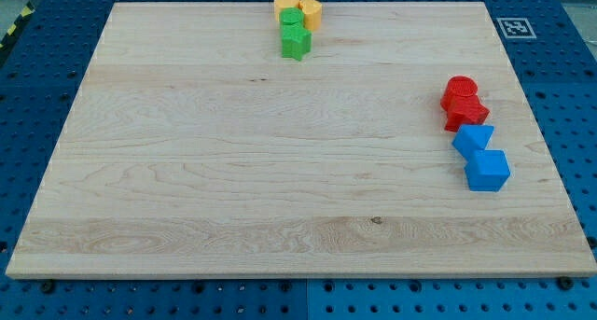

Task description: Make a vertical line out of green and the yellow blocks

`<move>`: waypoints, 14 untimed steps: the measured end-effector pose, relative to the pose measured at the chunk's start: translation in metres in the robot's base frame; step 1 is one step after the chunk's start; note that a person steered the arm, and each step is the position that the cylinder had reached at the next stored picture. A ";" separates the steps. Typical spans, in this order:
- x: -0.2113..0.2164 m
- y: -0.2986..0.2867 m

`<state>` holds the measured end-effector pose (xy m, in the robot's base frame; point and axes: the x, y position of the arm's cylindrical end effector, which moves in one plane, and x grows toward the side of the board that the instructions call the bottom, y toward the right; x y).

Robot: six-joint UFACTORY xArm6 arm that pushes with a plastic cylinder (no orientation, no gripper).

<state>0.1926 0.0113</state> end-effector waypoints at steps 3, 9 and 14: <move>0.026 0.009; 0.035 0.061; 0.092 0.015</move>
<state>0.2849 0.0259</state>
